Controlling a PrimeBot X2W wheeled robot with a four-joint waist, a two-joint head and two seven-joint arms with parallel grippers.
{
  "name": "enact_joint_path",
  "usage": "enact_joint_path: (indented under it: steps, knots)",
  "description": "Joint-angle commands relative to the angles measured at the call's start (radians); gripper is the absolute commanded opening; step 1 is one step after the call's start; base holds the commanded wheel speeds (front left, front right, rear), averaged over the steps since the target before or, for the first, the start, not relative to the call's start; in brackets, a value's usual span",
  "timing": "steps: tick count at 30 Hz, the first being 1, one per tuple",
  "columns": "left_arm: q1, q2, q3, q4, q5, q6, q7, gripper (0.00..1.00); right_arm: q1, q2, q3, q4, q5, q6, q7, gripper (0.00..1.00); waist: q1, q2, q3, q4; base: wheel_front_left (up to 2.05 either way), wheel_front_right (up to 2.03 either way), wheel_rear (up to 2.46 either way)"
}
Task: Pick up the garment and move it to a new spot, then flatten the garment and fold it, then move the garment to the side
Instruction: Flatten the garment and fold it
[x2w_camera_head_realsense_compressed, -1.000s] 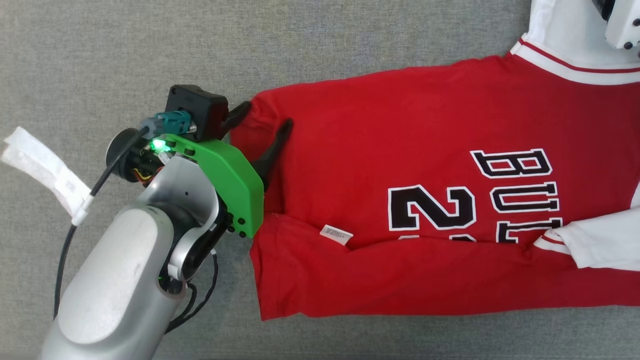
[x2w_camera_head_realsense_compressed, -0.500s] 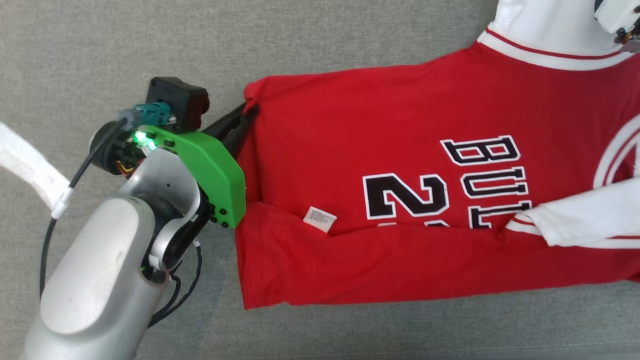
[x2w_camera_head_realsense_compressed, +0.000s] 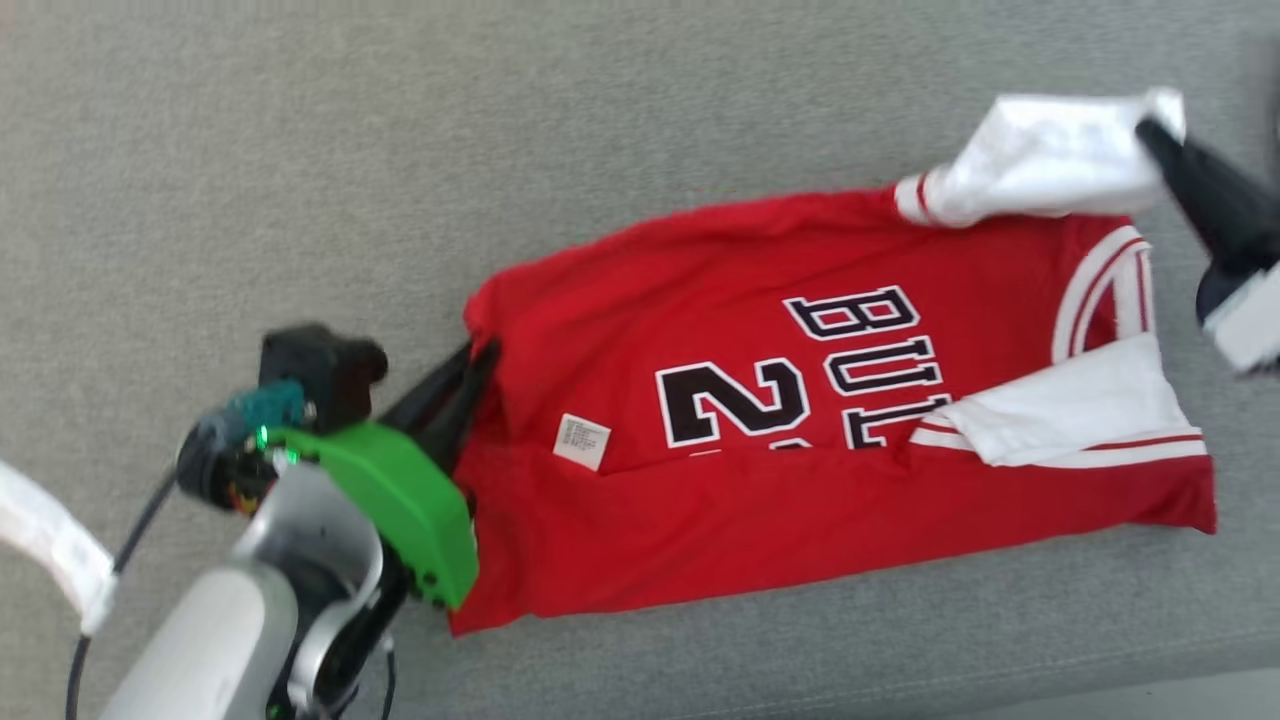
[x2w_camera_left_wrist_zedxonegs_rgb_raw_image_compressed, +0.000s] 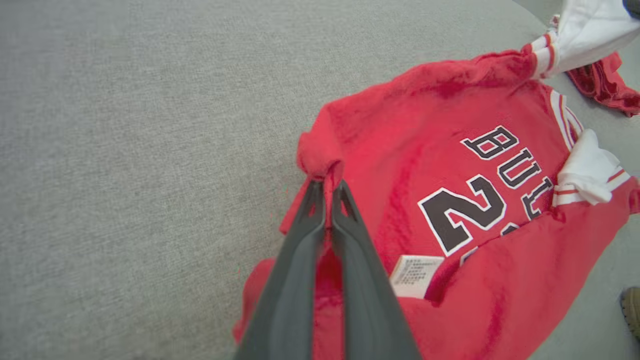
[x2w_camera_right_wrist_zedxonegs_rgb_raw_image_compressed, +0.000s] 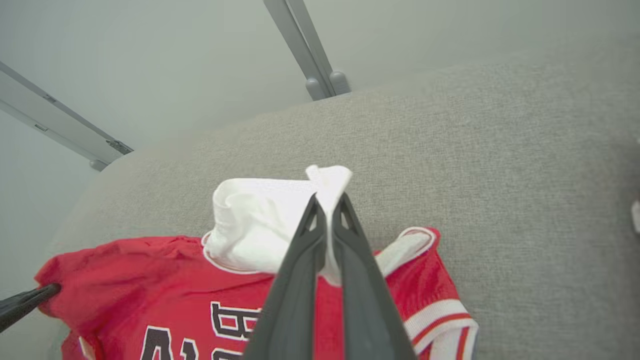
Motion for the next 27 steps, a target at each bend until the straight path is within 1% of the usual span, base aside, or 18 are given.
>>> enact_joint_path:
  steps: [1,4,7,11,16,20,21,22,23,24,25,27]
  knots:
    - [0.040,0.025,0.003,-0.024,0.011,0.012,-0.004,0.00,0.059,-0.001,0.001,-0.025,0.004,0.000,-0.002,0.00,0.0000,0.0000,-0.052,-0.064,0.00,0.00,0.00]
    - [0.128,0.041,0.004,-0.077,0.011,0.042,-0.005,0.00,0.152,0.015,-0.001,-0.058,0.005,0.000,-0.005,0.00,0.0000,0.0000,-0.056,-0.090,0.00,0.00,0.00]
    - [0.187,0.065,0.009,-0.104,0.014,0.067,0.001,0.00,0.200,0.029,0.020,-0.057,-0.020,0.000,-0.006,0.00,0.0000,0.0000,-0.054,-0.107,0.00,0.00,0.00]
    - [0.233,0.080,0.011,-0.129,0.021,0.091,0.008,0.00,0.223,0.037,0.056,-0.023,-0.061,0.000,-0.015,0.00,0.0000,0.0000,-0.052,-0.116,0.00,0.00,0.00]
    - [0.261,0.089,0.008,-0.148,0.027,0.106,0.015,0.00,0.223,0.047,0.074,0.010,-0.057,0.000,-0.025,0.00,0.0000,0.0000,-0.058,-0.116,0.00,0.00,0.00]
    - [0.282,0.091,0.008,-0.148,0.031,0.120,0.013,0.00,0.247,0.048,0.086,0.022,-0.048,0.000,-0.014,0.00,0.0000,0.0000,-0.067,-0.115,0.00,0.00,0.00]
    - [0.289,0.090,0.009,-0.145,0.030,0.124,0.011,0.04,0.252,0.045,0.087,0.024,-0.055,0.000,-0.012,0.00,0.0000,0.0000,-0.069,-0.115,0.00,0.00,0.00]
    - [0.295,0.092,0.011,-0.143,0.035,0.130,0.004,0.44,0.258,0.041,0.088,0.026,-0.069,0.000,-0.013,1.00,0.0000,0.0000,-0.072,-0.116,0.00,0.00,0.00]
    - [0.300,0.100,0.013,-0.138,0.045,0.135,0.001,0.97,0.269,0.042,0.090,0.034,-0.071,0.000,-0.001,1.00,0.0000,0.0000,-0.074,-0.117,0.00,0.00,0.00]
    - [0.308,0.106,0.012,-0.133,0.051,0.139,0.002,1.00,0.278,0.039,0.098,0.035,-0.080,0.000,0.011,1.00,0.0000,0.0000,-0.075,-0.118,0.00,0.00,0.00]
    - [0.316,0.108,0.012,-0.130,0.053,0.141,-0.003,1.00,0.282,0.038,0.100,0.036,-0.087,0.000,0.017,1.00,0.0000,0.0000,-0.075,-0.119,0.00,0.00,0.00]
    - [0.332,0.106,0.025,-0.121,0.073,0.165,-0.029,1.00,0.279,0.044,0.075,0.041,-0.095,0.000,0.009,1.00,0.0000,0.0000,-0.075,-0.122,0.00,0.00,0.00]
